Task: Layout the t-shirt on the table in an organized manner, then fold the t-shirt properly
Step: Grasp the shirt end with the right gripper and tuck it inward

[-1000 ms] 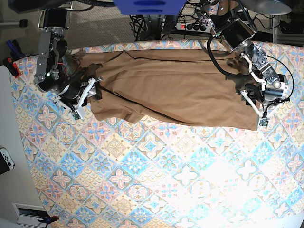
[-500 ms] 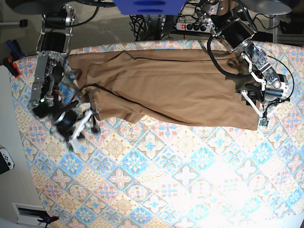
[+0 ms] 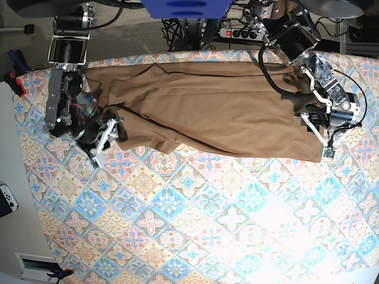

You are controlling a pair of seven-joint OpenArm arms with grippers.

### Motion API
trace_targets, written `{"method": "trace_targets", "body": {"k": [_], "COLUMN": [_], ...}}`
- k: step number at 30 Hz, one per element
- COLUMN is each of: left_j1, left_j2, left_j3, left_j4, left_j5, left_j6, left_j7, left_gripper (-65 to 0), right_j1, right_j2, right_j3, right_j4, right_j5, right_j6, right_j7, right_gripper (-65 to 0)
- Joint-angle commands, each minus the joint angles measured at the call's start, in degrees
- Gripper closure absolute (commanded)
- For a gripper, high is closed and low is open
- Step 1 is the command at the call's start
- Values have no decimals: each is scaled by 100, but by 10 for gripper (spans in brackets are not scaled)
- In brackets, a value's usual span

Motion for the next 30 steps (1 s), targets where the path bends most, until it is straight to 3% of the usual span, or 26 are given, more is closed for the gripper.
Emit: {"method": "trace_targets", "body": {"k": [1,17,30], "left_j1": [-99,-90,-90], "left_j2": [-60,-60,-60], "left_j3": [9,9,9], "left_j4": [123,105,105], "left_j5": [-21,-21,-21], "left_j6": [29,29,29], "left_j7": [-74,-74,-74], "left_gripper": [-241,-241,-241], "right_j1": [103,217,296], "right_j2": [72,72,72], "right_j3": [22,-4,-523], "right_j4": [113,-292,-292], "right_j5": [86,68,68], "right_j6": [27,35,27], "right_j7": [102,111,111], "right_gripper": [-350,-350,-350]}}
